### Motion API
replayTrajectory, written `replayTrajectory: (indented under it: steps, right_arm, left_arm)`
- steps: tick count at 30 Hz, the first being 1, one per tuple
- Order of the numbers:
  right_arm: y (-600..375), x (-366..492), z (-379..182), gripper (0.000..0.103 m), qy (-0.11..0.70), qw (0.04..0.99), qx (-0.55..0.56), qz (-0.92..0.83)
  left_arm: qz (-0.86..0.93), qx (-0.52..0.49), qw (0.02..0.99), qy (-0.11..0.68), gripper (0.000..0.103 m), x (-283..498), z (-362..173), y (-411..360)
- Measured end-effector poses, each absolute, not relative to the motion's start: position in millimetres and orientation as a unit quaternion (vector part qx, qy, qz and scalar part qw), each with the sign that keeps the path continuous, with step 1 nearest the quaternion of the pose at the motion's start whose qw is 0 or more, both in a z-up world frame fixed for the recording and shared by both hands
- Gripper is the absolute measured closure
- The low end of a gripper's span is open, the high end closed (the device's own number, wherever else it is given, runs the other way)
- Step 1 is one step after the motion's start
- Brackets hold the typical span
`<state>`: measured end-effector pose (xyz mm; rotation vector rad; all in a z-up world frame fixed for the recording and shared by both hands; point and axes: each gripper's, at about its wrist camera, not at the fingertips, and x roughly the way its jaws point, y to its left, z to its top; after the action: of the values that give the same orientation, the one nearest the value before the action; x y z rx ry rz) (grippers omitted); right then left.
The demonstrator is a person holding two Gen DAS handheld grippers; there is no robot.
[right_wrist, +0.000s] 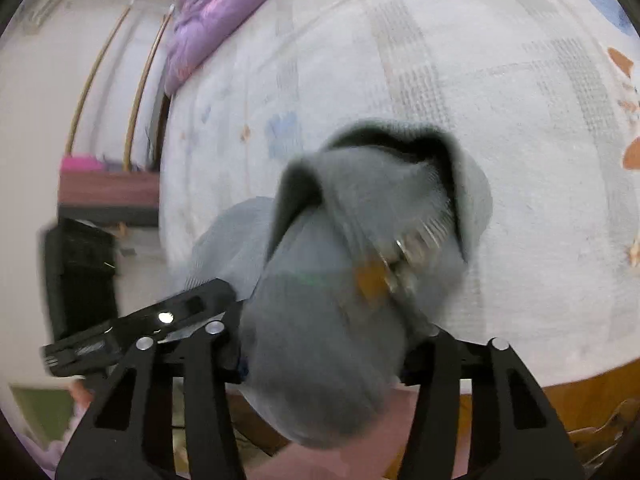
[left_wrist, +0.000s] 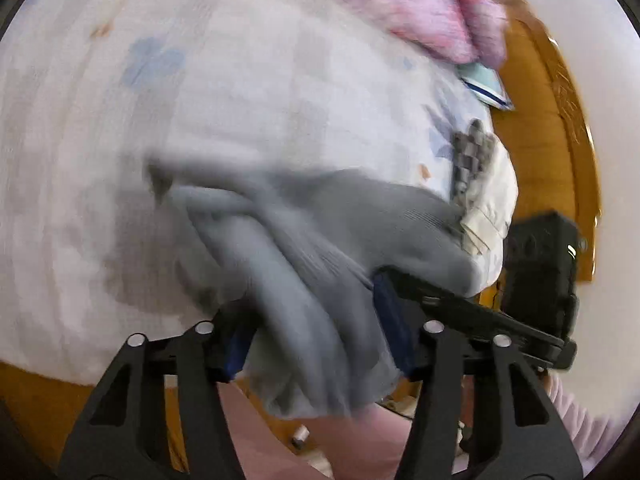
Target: Fold large clothes
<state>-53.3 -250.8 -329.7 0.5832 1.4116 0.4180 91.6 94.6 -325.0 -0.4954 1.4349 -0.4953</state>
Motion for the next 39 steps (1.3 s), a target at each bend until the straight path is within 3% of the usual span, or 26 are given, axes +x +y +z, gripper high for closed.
replayTrajectory:
  steps: [3,5,6,7,9,11,15,19,22,24,25,26,27,30,33,35,39]
  right_arm:
    - [-276,-67,-317,0.070,0.615,0.714,0.274,0.191]
    - [-288,-55,-317,0.088,0.611,0.713,0.281,0.198]
    - [-296,-53,-324,0.089,0.629,0.695,0.280,0.208]
    - [-297,-52,-335,0.086,0.663,0.667,0.262,0.217]
    - [-295,-36,-354,0.069,0.726,0.620,0.218,0.202]
    - [-307,-38,-355,0.033,0.741,0.609,0.202,0.199]
    - [-335,-28,-336,0.022,0.736,0.611,0.206,0.206]
    - [-349,30,-309,0.021,0.678,0.659,0.258,0.199]
    - [-305,99,-328,0.021,0.671,0.686,0.192,0.203]
    - [-256,128,-369,0.023,0.706,0.645,0.176,0.233]
    - [-232,133,-390,0.033,0.727,0.616,0.163,0.256]
    - [-209,129,-410,0.052,0.755,0.582,0.132,0.273]
    - [-181,109,-424,0.060,0.780,0.548,0.075,0.292]
    - [-170,50,-408,0.063,0.739,0.584,-0.008,0.336]
    - [-211,-6,-417,0.065,0.785,0.537,0.090,0.295]
    - [-220,-32,-432,0.066,0.808,0.513,0.088,0.277]
    - [-243,-60,-445,0.063,0.831,0.496,0.115,0.224]
  left_arm:
    - [-0.222,-0.198,0.695,0.654,0.048,71,-318,84]
    - [-0.216,-0.172,0.706,0.652,0.048,65,-317,63]
    - [-0.206,-0.174,0.707,0.654,0.048,61,-323,58]
    - [-0.190,-0.178,0.703,0.661,0.048,59,-329,57]
    - [-0.158,-0.201,0.690,0.677,0.048,47,-345,69]
    - [-0.134,-0.226,0.686,0.678,0.047,44,-351,79]
    - [-0.087,-0.283,0.688,0.663,0.034,26,-340,120]
    - [-0.062,-0.310,0.700,0.640,0.032,33,-328,157]
    - [-0.063,-0.323,0.713,0.619,0.026,60,-329,173]
    - [-0.053,-0.318,0.707,0.629,0.026,83,-347,175]
    - [-0.049,-0.315,0.704,0.635,0.026,91,-356,174]
    - [-0.046,-0.314,0.699,0.641,0.026,98,-366,173]
    - [-0.042,-0.316,0.689,0.651,0.026,101,-375,173]
    - [-0.041,-0.318,0.670,0.669,0.026,90,-389,171]
    - [-0.037,-0.325,0.641,0.695,0.026,63,-408,159]
    - [-0.036,-0.320,0.626,0.710,0.025,47,-419,147]
    - [-0.044,-0.318,0.603,0.730,0.013,20,-454,122]
